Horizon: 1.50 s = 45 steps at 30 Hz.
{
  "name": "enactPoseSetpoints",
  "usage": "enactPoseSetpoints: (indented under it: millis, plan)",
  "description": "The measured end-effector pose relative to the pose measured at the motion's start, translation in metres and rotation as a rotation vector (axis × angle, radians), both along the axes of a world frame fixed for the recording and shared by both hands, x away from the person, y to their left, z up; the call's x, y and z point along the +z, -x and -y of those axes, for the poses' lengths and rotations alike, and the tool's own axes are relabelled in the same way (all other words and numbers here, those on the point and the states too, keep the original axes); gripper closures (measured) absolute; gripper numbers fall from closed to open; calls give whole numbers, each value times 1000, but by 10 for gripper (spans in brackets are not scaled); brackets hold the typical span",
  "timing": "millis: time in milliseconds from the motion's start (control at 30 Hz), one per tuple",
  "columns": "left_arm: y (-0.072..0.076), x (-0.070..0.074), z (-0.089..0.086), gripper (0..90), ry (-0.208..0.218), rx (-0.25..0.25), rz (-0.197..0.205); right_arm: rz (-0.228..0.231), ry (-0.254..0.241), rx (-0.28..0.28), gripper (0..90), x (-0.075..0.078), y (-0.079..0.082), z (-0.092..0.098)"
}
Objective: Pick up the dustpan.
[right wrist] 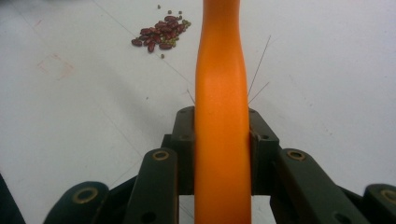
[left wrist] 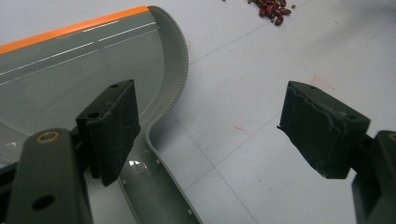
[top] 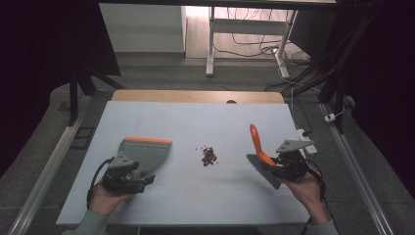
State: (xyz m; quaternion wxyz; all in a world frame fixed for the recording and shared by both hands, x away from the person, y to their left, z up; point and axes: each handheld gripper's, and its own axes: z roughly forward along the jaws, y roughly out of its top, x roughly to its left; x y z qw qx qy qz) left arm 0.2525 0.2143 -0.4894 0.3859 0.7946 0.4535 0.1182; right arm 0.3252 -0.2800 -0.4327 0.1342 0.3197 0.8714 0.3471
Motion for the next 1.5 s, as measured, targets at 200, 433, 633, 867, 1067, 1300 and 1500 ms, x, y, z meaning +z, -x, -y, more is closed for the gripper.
enactPoseSetpoints:
  millis: [200, 433, 633, 867, 1067, 1300, 1500]
  plan:
    - [-1, 0, -2, 204, 5, 5, -8, 7, -4, -6, 705, 0, -3, -1]
    - [-1, 2, -7, 204, 16, 19, -4, 2, -1, -23, 705, -2, -4, 0]
    - [-1, 2, -7, 203, 3, 21, -7, 13, -4, -27, 705, -1, -3, 0]
    - [1, 6, -6, 202, -4, 35, 1, 20, -3, -18, 705, 1, -2, -3]
    - [3, 12, -2, 197, -12, 40, -16, 15, -13, -27, 705, 3, 0, -4]
    - [0, 27, -2, 186, -26, 67, -34, 11, -14, -31, 705, 1, -2, 0]
    - [-4, 40, -3, 178, -56, 106, -103, 8, -19, -30, 705, 1, -4, 4]
